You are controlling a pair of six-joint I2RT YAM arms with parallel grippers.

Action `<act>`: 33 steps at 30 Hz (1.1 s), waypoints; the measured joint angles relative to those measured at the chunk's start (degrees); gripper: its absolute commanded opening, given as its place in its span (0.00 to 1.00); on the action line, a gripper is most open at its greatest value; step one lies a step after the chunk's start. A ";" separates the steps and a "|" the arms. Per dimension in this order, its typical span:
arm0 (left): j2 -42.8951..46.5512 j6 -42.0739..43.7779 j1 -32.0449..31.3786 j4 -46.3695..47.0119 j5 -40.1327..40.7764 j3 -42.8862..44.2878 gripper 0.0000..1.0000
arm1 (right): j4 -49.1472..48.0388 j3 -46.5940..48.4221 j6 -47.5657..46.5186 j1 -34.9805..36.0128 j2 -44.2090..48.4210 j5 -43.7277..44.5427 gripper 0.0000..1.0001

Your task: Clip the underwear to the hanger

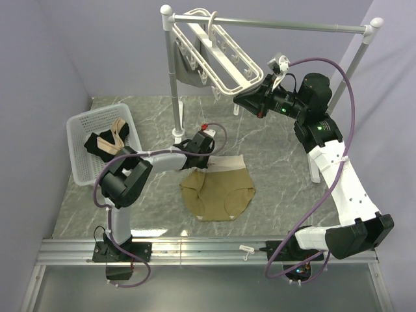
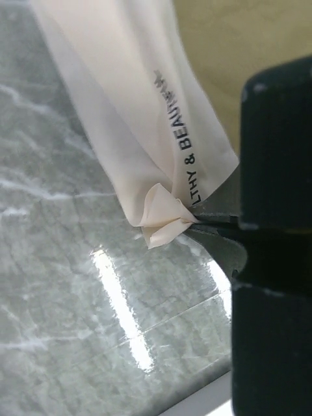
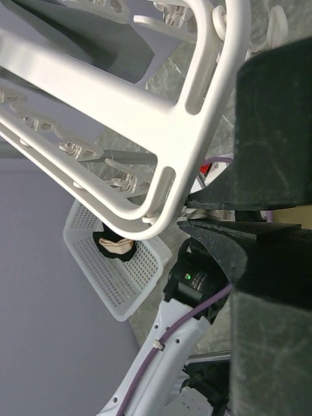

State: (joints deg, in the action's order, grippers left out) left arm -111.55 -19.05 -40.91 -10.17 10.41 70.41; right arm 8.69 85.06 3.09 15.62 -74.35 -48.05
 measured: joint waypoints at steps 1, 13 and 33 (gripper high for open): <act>0.76 1.05 0.00 1.90 -0.90 -1.57 0.00 | 0.00 0.00 0.00 0.00 0.00 0.00 0.00; 18.95 19.71 -0.04 26.93 -14.10 -17.68 0.00 | -0.94 -1.44 0.24 0.00 0.35 0.20 0.00; 30.29 20.22 -0.04 44.19 -24.65 -17.94 0.00 | -4.42 -4.66 3.10 0.00 1.33 0.44 0.00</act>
State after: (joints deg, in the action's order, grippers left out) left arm -81.25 1.17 -40.95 34.02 -14.24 52.47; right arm 4.27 80.40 6.20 15.62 -73.01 -47.62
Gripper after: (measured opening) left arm 0.024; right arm 0.070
